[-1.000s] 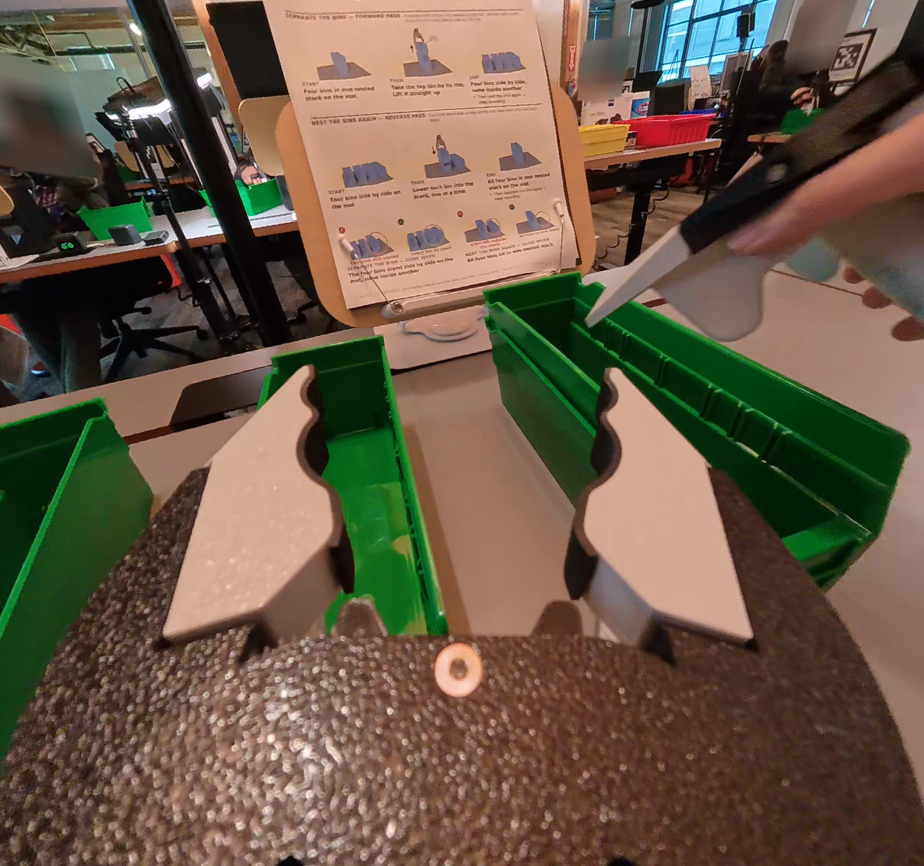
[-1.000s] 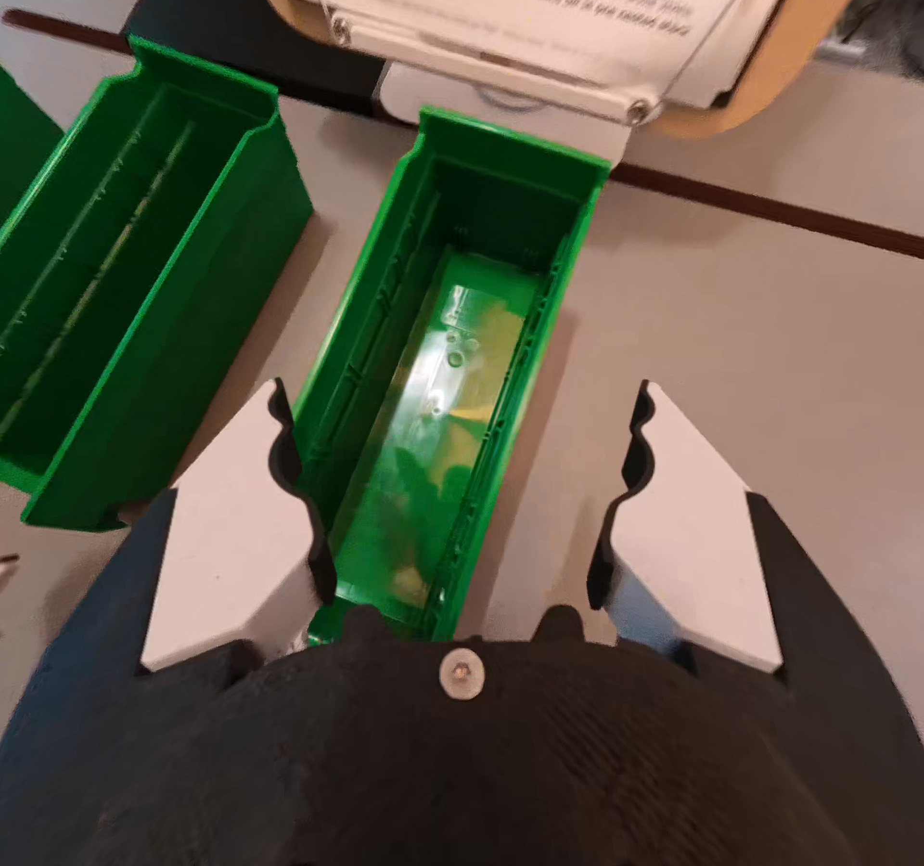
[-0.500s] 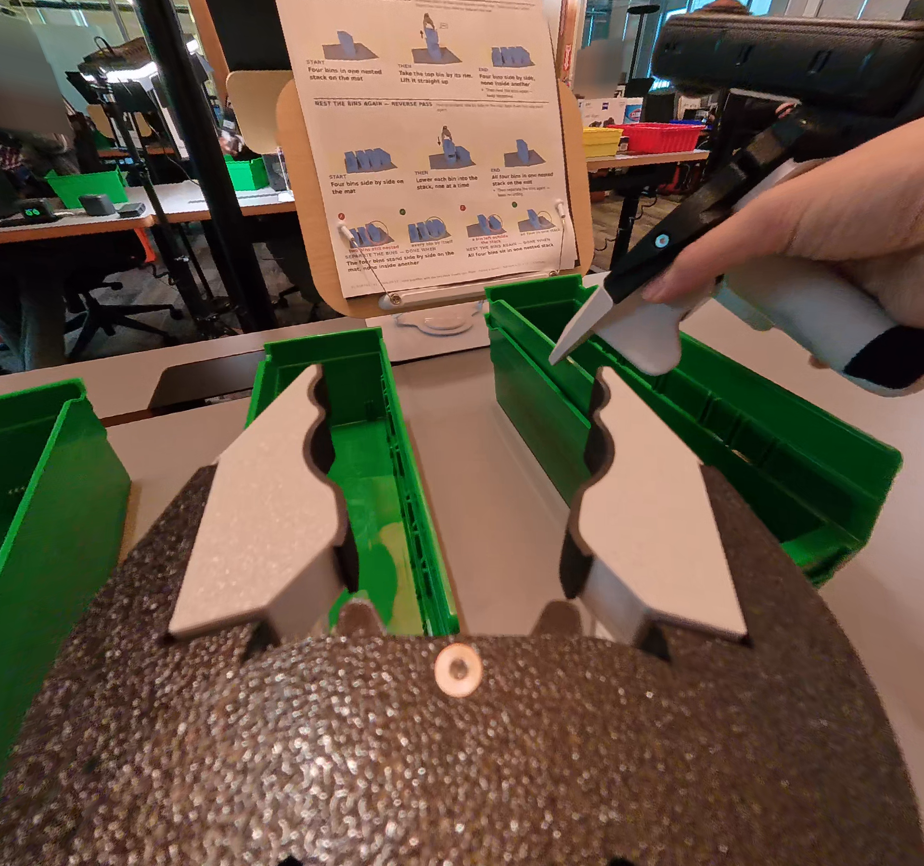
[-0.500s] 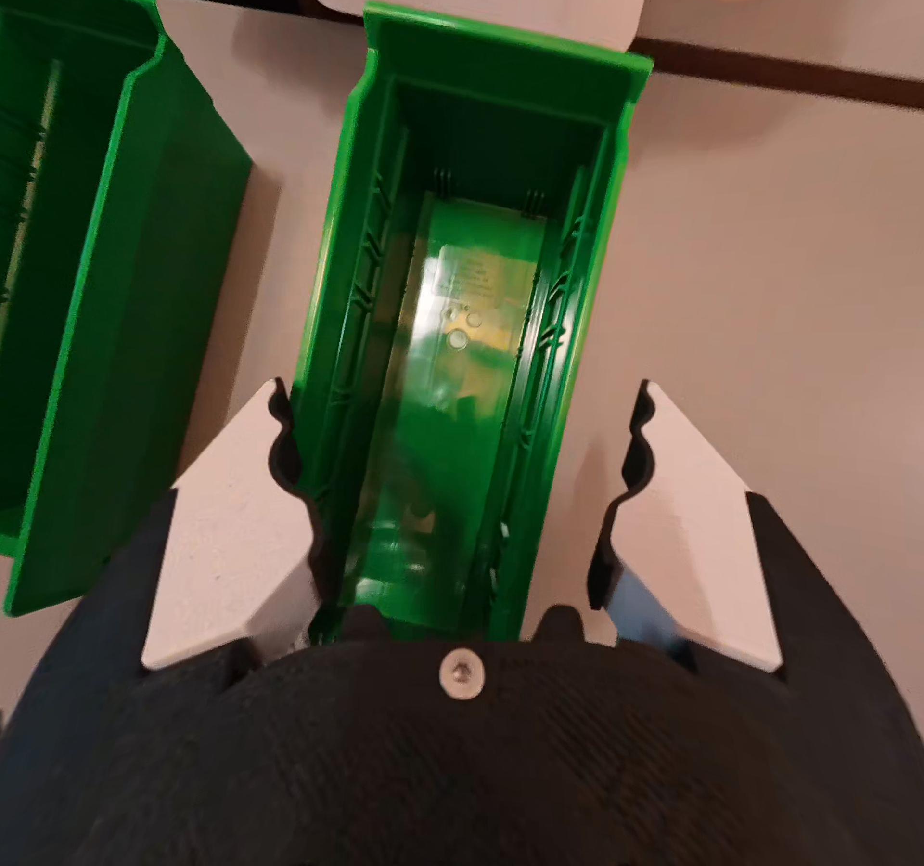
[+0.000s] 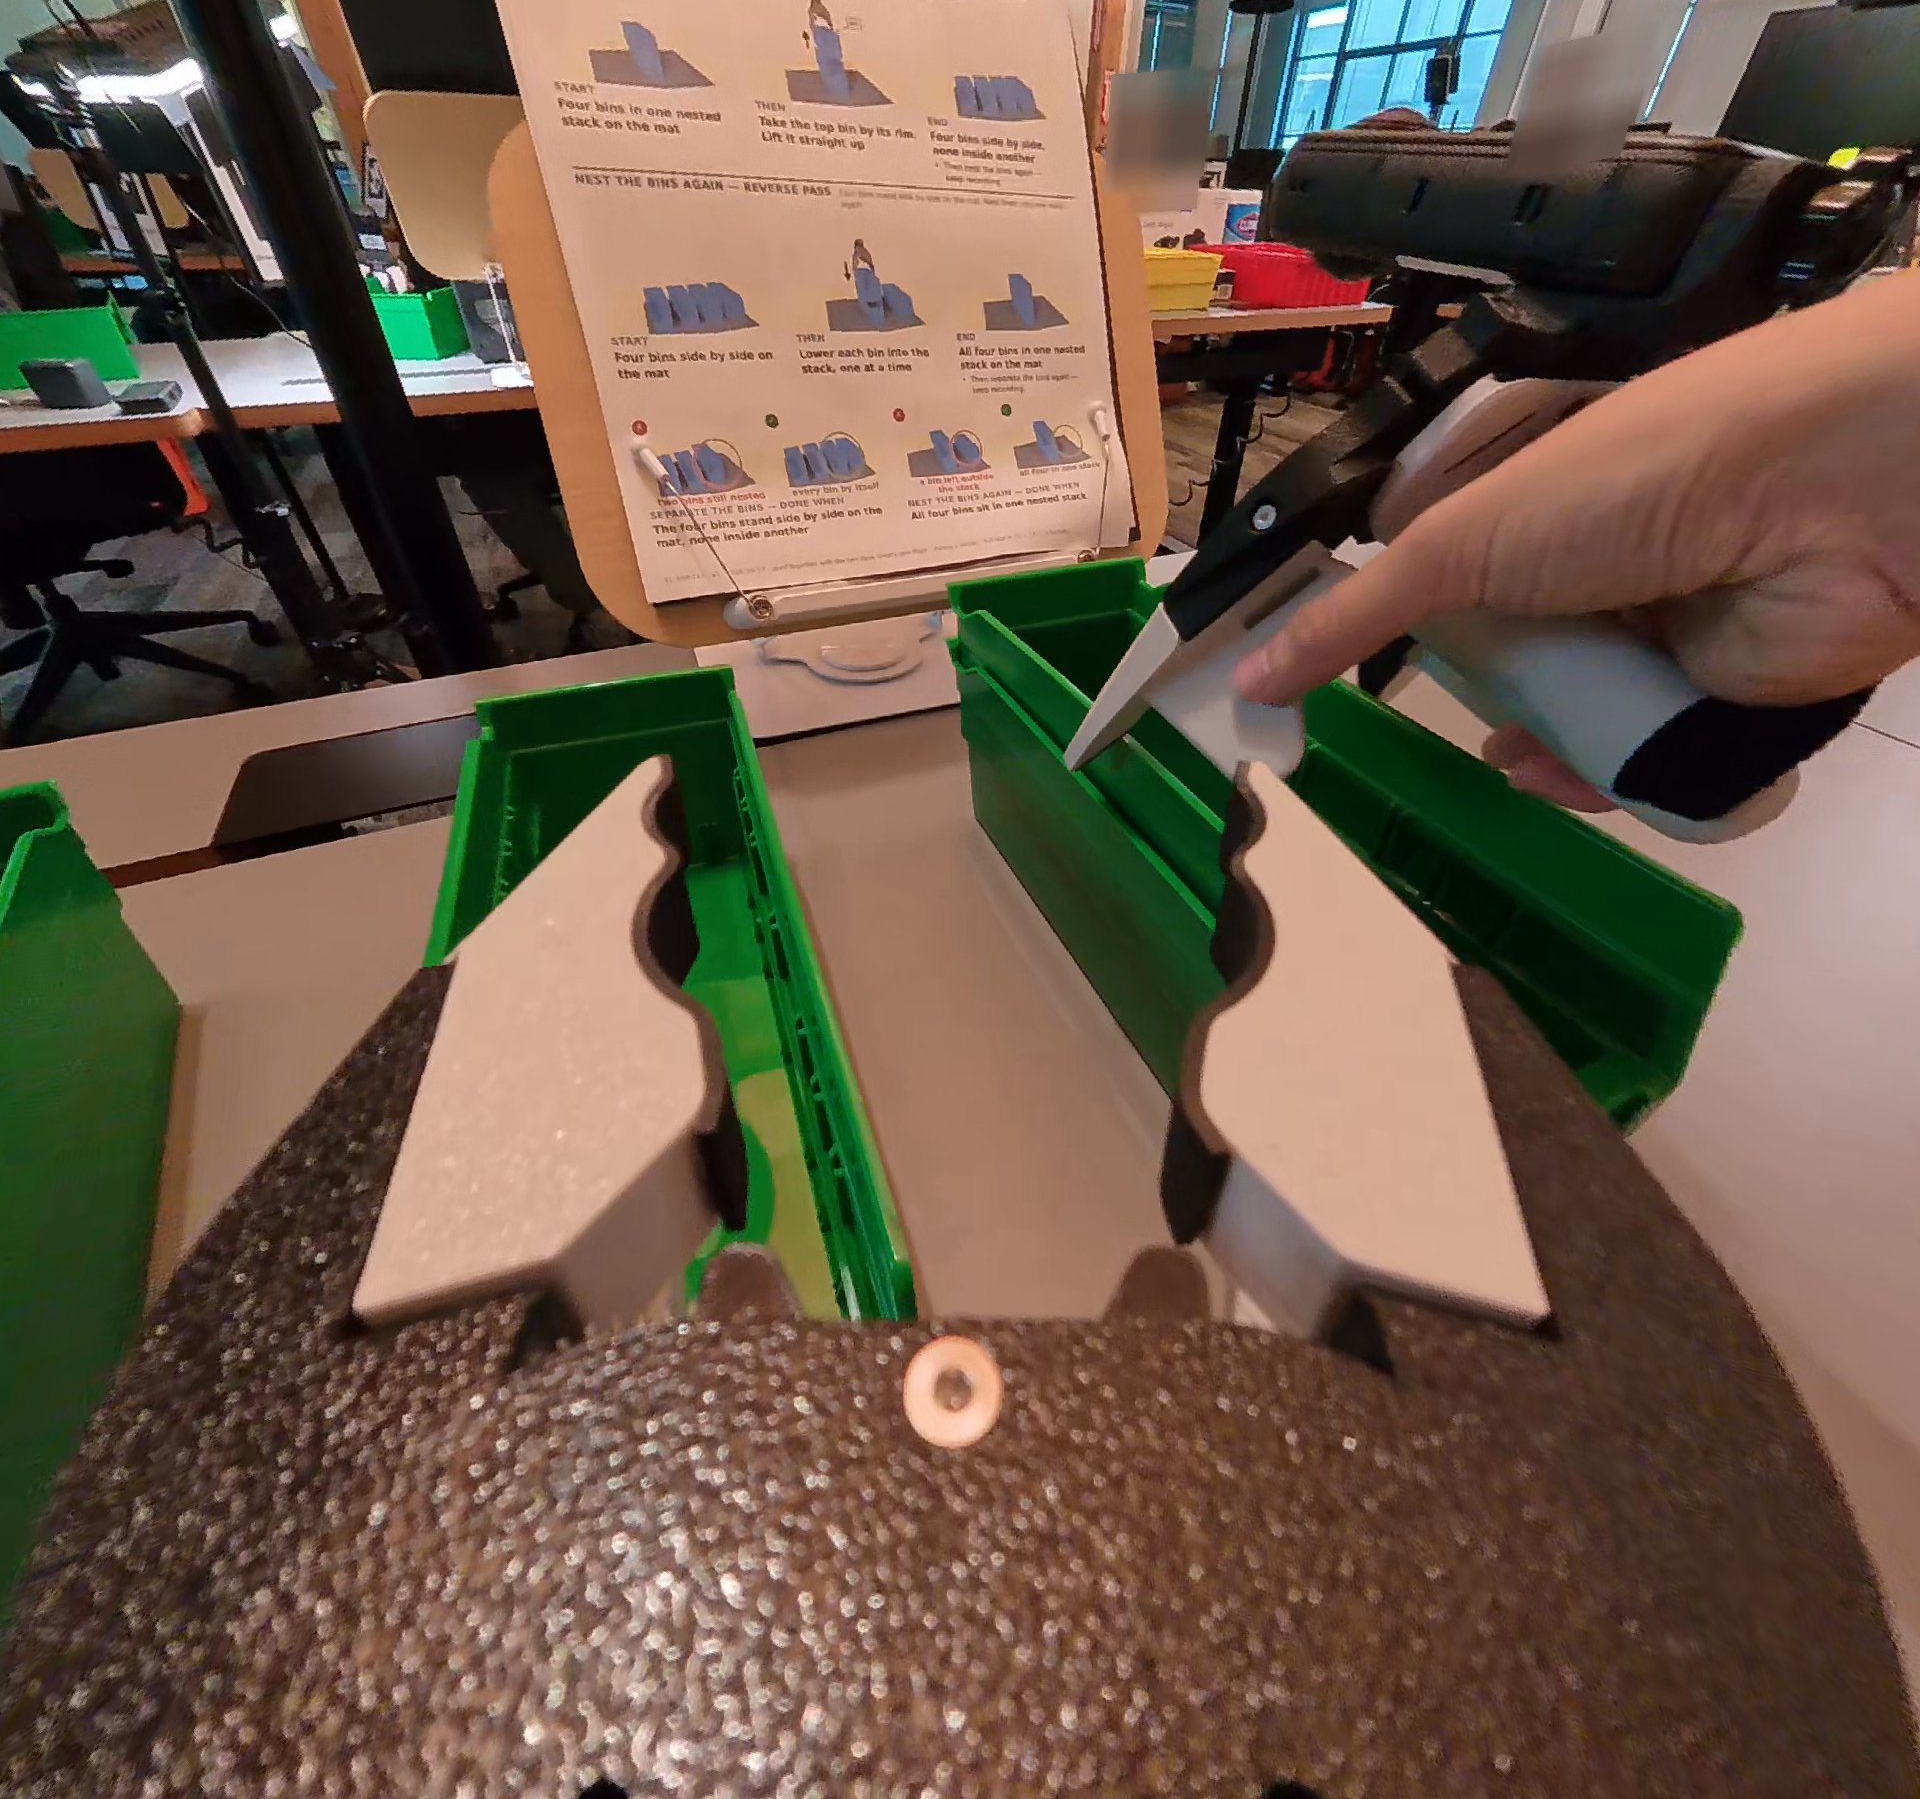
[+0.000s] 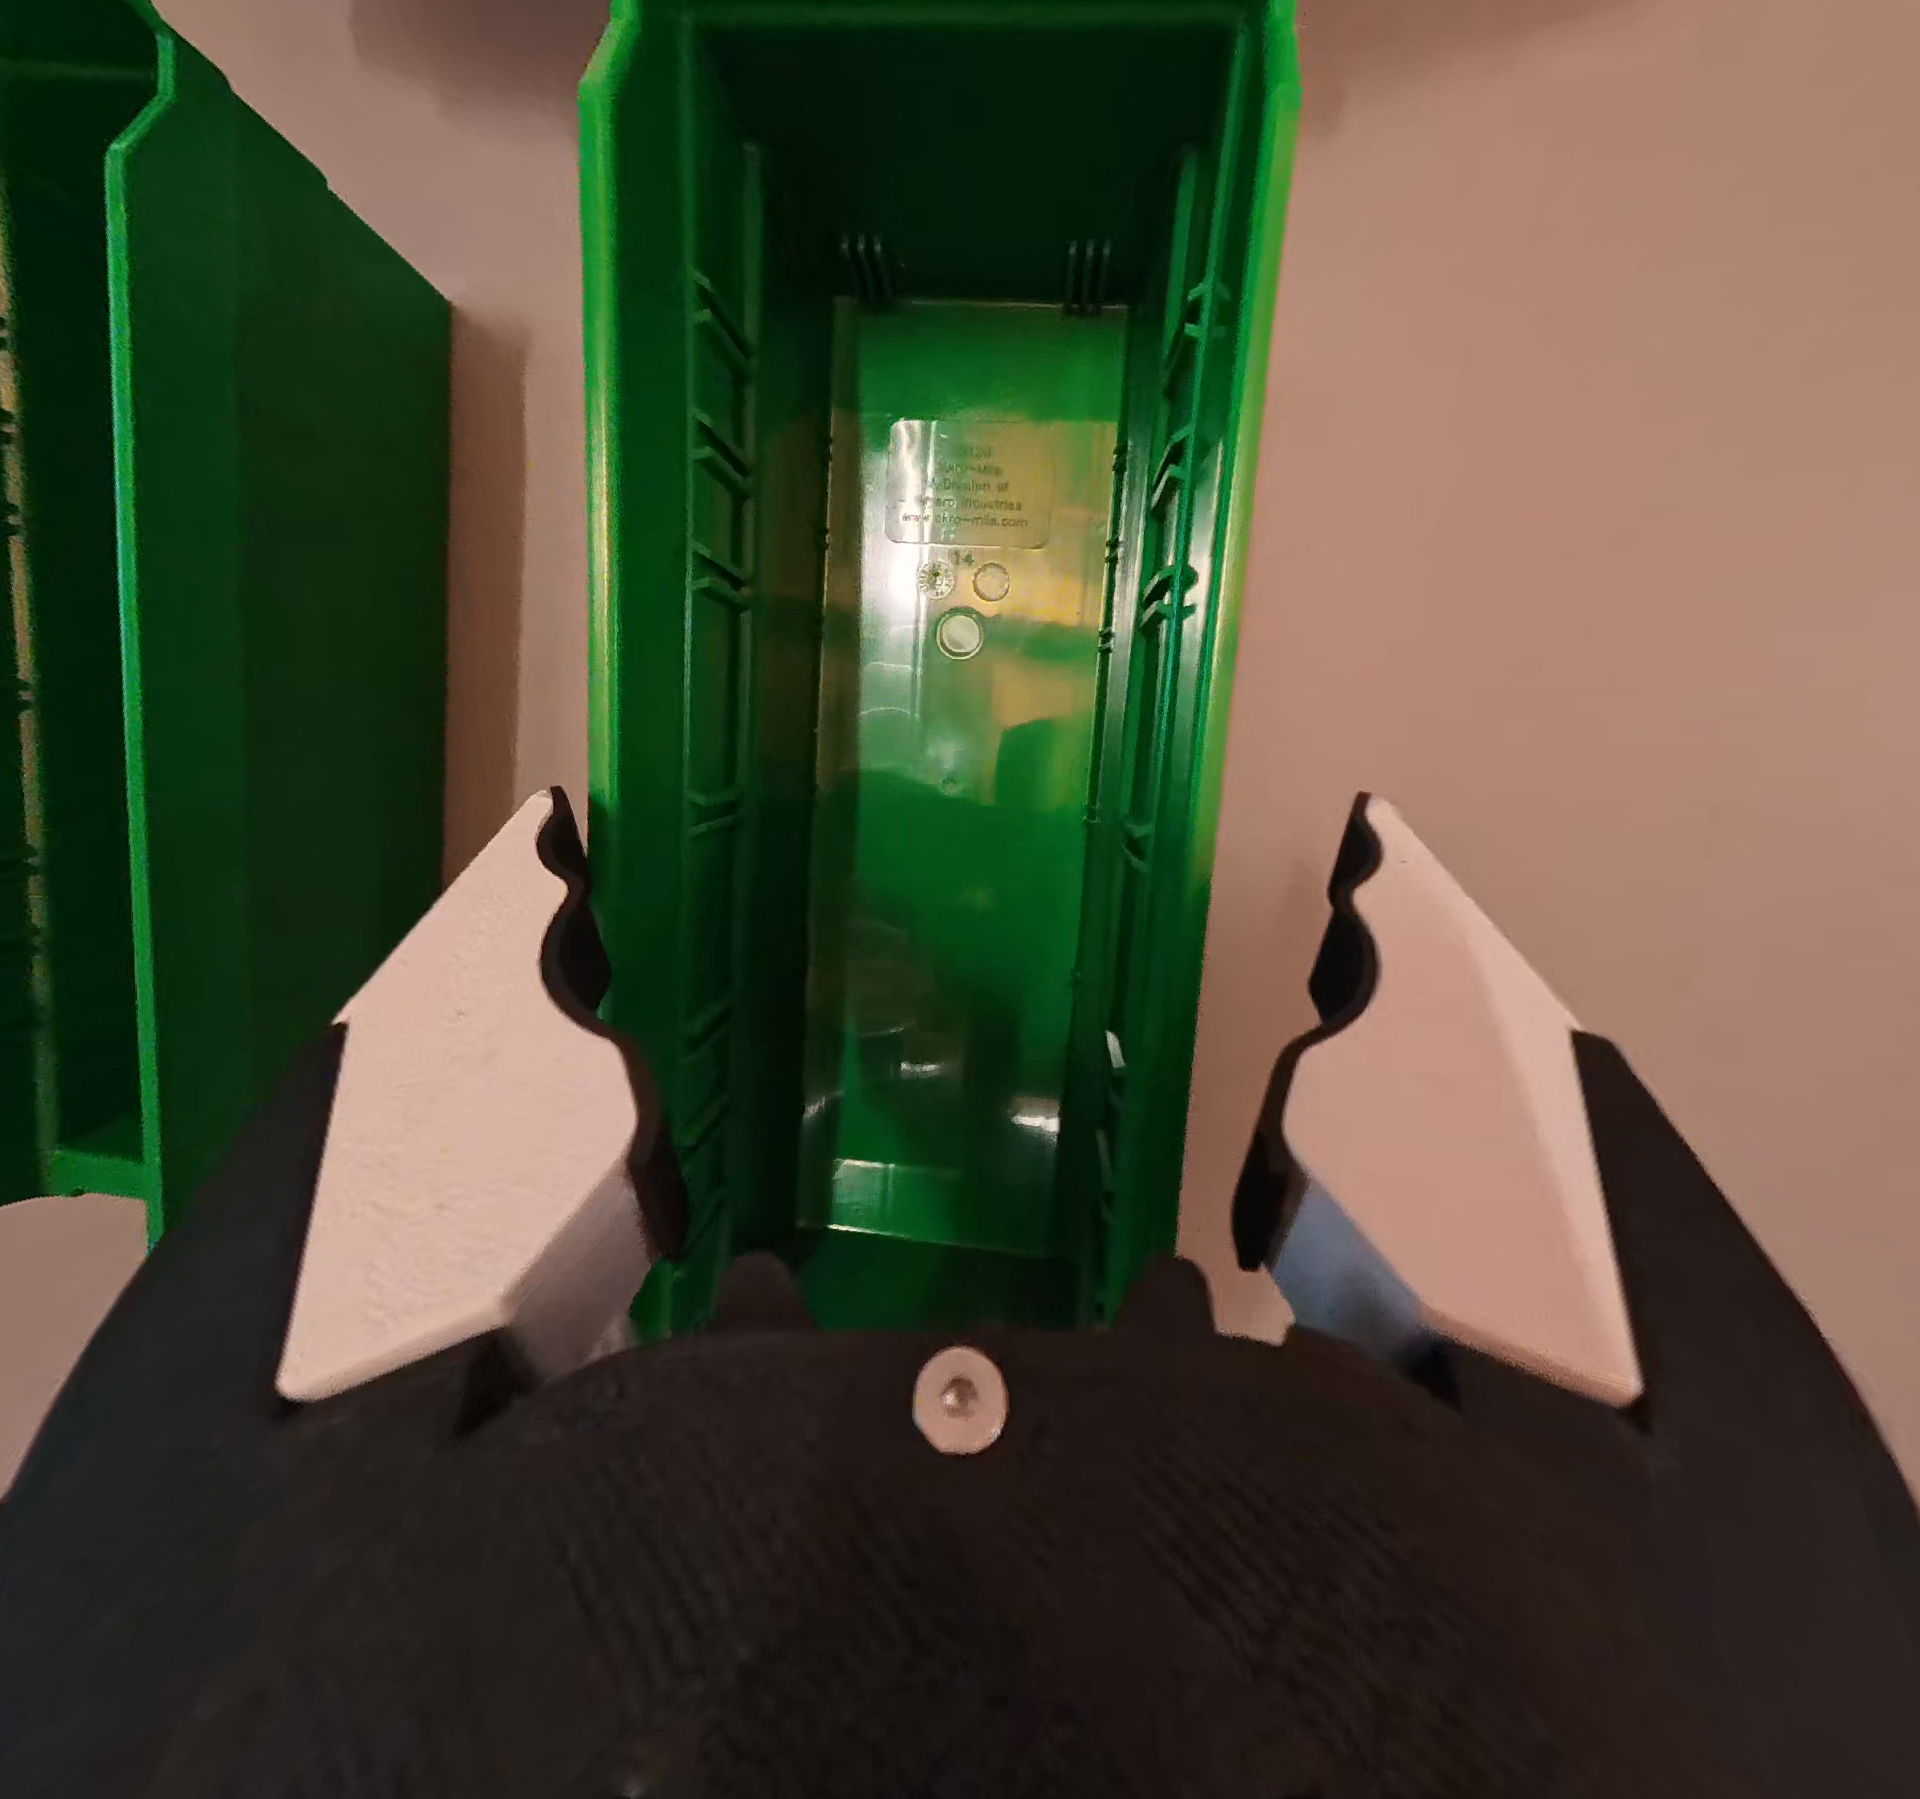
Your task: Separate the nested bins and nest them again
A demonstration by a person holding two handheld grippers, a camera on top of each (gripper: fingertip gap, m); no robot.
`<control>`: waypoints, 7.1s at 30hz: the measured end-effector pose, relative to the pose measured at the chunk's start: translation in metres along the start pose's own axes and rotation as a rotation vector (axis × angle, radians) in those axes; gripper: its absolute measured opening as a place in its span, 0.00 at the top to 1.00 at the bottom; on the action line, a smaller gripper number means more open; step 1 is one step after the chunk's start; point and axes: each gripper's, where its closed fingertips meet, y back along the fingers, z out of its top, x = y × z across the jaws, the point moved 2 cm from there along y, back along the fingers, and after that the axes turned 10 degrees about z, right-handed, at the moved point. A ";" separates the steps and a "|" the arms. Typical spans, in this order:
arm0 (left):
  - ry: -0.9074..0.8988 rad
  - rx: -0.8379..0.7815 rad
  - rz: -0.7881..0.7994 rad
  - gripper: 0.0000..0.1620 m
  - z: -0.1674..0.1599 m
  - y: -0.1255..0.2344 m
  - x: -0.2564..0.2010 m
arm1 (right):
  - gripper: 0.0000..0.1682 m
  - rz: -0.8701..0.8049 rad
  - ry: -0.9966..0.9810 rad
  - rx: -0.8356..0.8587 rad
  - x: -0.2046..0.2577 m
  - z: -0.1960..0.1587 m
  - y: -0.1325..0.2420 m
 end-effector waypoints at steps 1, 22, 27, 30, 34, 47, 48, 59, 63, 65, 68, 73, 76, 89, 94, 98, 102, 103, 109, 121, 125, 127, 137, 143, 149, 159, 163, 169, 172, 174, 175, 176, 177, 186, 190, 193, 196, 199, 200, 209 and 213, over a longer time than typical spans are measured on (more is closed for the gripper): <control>-0.001 0.002 -0.004 0.38 0.000 0.000 -0.001 | 0.22 0.024 -0.002 0.005 0.004 -0.001 -0.001; 0.009 0.089 -0.084 0.38 -0.017 -0.007 -0.011 | 0.30 0.033 0.056 0.222 0.009 -0.015 -0.007; 0.005 0.118 -0.107 0.39 -0.023 -0.010 -0.015 | 0.34 0.047 0.050 0.264 0.007 -0.016 -0.004; 0.005 0.138 -0.126 0.38 -0.027 -0.012 -0.019 | 0.35 0.058 0.050 0.286 0.005 -0.016 -0.003; -0.013 0.163 -0.133 0.38 -0.032 -0.014 -0.023 | 0.37 0.068 0.061 0.310 0.005 -0.016 0.000; -0.025 0.180 -0.142 0.39 -0.035 -0.014 -0.027 | 0.40 0.099 0.094 0.321 0.008 -0.011 0.015; -0.026 0.181 -0.144 0.39 -0.035 -0.014 -0.028 | 0.40 0.098 0.091 0.311 0.007 -0.010 0.016; -0.051 0.189 -0.156 0.39 -0.036 -0.014 -0.037 | 0.41 0.067 0.090 0.228 -0.008 0.000 0.026; -0.050 0.194 -0.160 0.39 -0.037 -0.014 -0.039 | 0.41 0.037 0.120 0.237 -0.011 -0.003 0.023; -0.054 0.199 -0.159 0.39 -0.038 -0.015 -0.040 | 0.41 0.003 0.145 0.241 -0.013 -0.002 0.022; -0.057 0.204 -0.161 0.39 -0.039 -0.015 -0.041 | 0.41 -0.013 0.164 0.251 -0.015 -0.003 0.020; -0.056 0.217 -0.177 0.39 -0.042 -0.017 -0.047 | 0.39 0.092 0.125 0.271 -0.006 -0.008 0.017; -0.069 0.229 -0.182 0.39 -0.045 -0.017 -0.051 | 0.38 0.097 0.126 0.282 -0.005 -0.011 0.014; -0.079 0.270 -0.189 0.40 -0.057 -0.022 -0.057 | 0.30 0.038 0.136 0.304 -0.017 -0.019 0.004; -0.092 0.275 -0.192 0.40 -0.058 -0.022 -0.060 | 0.30 0.013 0.136 0.312 -0.017 -0.021 0.006; -0.098 0.278 -0.195 0.40 -0.058 -0.022 -0.063 | 0.32 0.013 0.137 0.332 -0.018 -0.023 0.008; -0.102 0.283 -0.193 0.40 -0.059 -0.022 -0.062 | 0.38 0.018 0.129 0.347 -0.018 -0.023 0.010; -0.100 0.282 -0.192 0.40 -0.059 -0.021 -0.062 | 0.39 0.018 0.127 0.348 -0.018 -0.023 0.010; -0.086 0.283 -0.196 0.40 -0.059 -0.022 -0.060 | 0.41 0.043 0.117 0.356 -0.018 -0.019 0.015; -0.077 0.283 -0.201 0.40 -0.058 -0.021 -0.061 | 0.41 0.097 0.100 0.307 -0.015 -0.006 0.025; -0.074 0.284 -0.206 0.39 -0.058 -0.021 -0.063 | 0.41 0.095 0.112 0.335 -0.017 -0.011 0.023; -0.077 0.288 -0.207 0.39 -0.059 -0.021 -0.063 | 0.40 0.102 0.092 0.311 -0.017 -0.008 0.025; -0.073 0.290 -0.219 0.40 -0.058 -0.020 -0.067 | 0.40 0.077 0.100 0.301 -0.022 -0.004 0.030; -0.076 0.292 -0.219 0.40 -0.059 -0.021 -0.067 | 0.39 0.089 0.103 0.315 -0.025 -0.009 0.026; -0.085 0.306 -0.220 0.40 -0.063 -0.022 -0.069 | 0.38 0.066 0.110 0.323 -0.029 -0.015 0.017; -0.070 0.319 -0.219 0.40 -0.066 -0.024 -0.066 | 0.31 0.022 0.083 0.371 -0.031 -0.030 0.019; -0.083 0.320 -0.220 0.40 -0.066 -0.023 -0.069 | 0.32 -0.027 0.080 0.377 -0.031 -0.029 0.026; -0.089 0.313 -0.222 0.40 -0.064 -0.022 -0.071 | 0.33 -0.017 0.114 0.401 -0.030 -0.034 0.032; -0.090 0.318 -0.225 0.40 -0.065 -0.021 -0.072 | 0.33 0.013 0.089 0.403 -0.032 -0.035 0.032; -0.091 0.316 -0.223 0.40 -0.064 -0.021 -0.071 | 0.35 0.030 0.078 0.406 -0.032 -0.035 0.032; -0.089 0.313 -0.222 0.40 -0.063 -0.021 -0.071 | 0.36 0.035 0.072 0.408 -0.032 -0.035 0.033; -0.087 0.311 -0.223 0.40 -0.063 -0.021 -0.071 | 0.38 0.038 0.068 0.409 -0.032 -0.035 0.033; -0.086 0.311 -0.223 0.40 -0.062 -0.021 -0.070 | 0.39 0.039 0.066 0.411 -0.032 -0.034 0.034; -0.075 0.317 -0.222 0.40 -0.064 -0.022 -0.067 | 0.45 0.093 0.050 0.380 -0.029 -0.023 0.036; -0.078 0.326 -0.224 0.40 -0.067 -0.023 -0.069 | 0.46 0.088 0.083 0.376 -0.024 -0.019 0.041; -0.088 0.334 -0.231 0.40 -0.069 -0.023 -0.073 | 0.47 0.097 0.072 0.352 -0.023 -0.015 0.043; -0.102 0.328 -0.228 0.40 -0.068 -0.022 -0.075 | 0.46 0.118 0.068 0.343 -0.023 -0.019 0.042; -0.100 0.319 -0.229 0.40 -0.066 -0.022 -0.078 | 0.42 0.108 0.063 0.380 -0.029 -0.032 0.034; -0.102 0.321 -0.231 0.40 -0.066 -0.021 -0.079 | 0.42 0.108 0.059 0.352 -0.029 -0.029 0.034; -0.122 0.323 -0.225 0.40 -0.067 -0.021 -0.082 | 0.35 0.062 0.093 0.339 -0.029 -0.029 0.030; -0.129 0.328 -0.227 0.40 -0.070 -0.022 -0.084 | 0.34 0.049 0.103 0.342 -0.029 -0.028 0.028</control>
